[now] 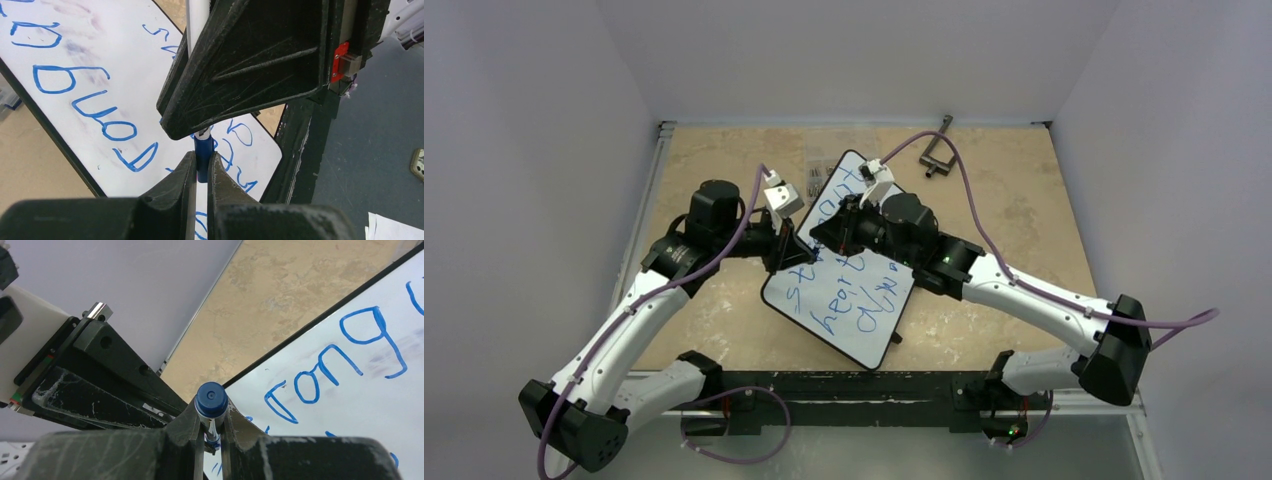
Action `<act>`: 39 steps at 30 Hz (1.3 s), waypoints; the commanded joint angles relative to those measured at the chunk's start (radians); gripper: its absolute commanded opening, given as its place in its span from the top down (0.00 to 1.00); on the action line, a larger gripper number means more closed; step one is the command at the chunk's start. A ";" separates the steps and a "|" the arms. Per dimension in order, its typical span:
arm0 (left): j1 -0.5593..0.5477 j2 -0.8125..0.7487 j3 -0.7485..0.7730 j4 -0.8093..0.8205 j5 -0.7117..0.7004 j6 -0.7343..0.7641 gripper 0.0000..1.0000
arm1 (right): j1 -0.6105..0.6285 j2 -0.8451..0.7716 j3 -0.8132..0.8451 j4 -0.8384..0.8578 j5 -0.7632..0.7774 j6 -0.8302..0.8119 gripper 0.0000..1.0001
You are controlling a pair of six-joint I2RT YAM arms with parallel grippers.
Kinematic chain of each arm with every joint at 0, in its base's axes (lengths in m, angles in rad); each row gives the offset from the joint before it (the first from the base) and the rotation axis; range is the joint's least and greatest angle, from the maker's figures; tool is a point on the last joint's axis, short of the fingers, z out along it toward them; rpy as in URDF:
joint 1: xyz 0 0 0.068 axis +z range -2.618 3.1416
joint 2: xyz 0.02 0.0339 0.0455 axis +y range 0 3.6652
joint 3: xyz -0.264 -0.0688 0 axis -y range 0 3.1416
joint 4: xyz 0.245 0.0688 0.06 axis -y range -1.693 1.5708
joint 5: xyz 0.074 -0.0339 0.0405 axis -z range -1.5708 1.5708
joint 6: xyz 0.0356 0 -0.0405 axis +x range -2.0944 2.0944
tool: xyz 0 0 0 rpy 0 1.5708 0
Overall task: Write a sentence on the whiteboard
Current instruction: Insert the whiteboard marker without the cap into the pen cap.
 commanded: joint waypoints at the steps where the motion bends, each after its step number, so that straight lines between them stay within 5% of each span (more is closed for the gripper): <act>1: -0.015 -0.018 0.047 0.225 0.060 -0.038 1.00 | 0.050 0.039 0.053 -0.050 0.005 0.129 1.00; 12: -0.024 0.004 0.113 0.249 0.018 -0.054 1.00 | 0.096 0.103 0.101 -0.084 0.067 0.171 1.00; 26: -0.026 0.068 0.242 0.227 0.138 -0.073 1.00 | 0.139 0.057 0.055 0.099 -0.098 -0.126 1.00; 35: -0.026 0.070 0.236 0.204 0.100 -0.056 1.00 | 0.139 0.072 0.104 0.020 -0.012 -0.107 1.00; 39: -0.026 0.062 0.225 0.165 0.065 -0.014 0.77 | 0.140 0.069 0.127 -0.018 0.027 -0.087 1.00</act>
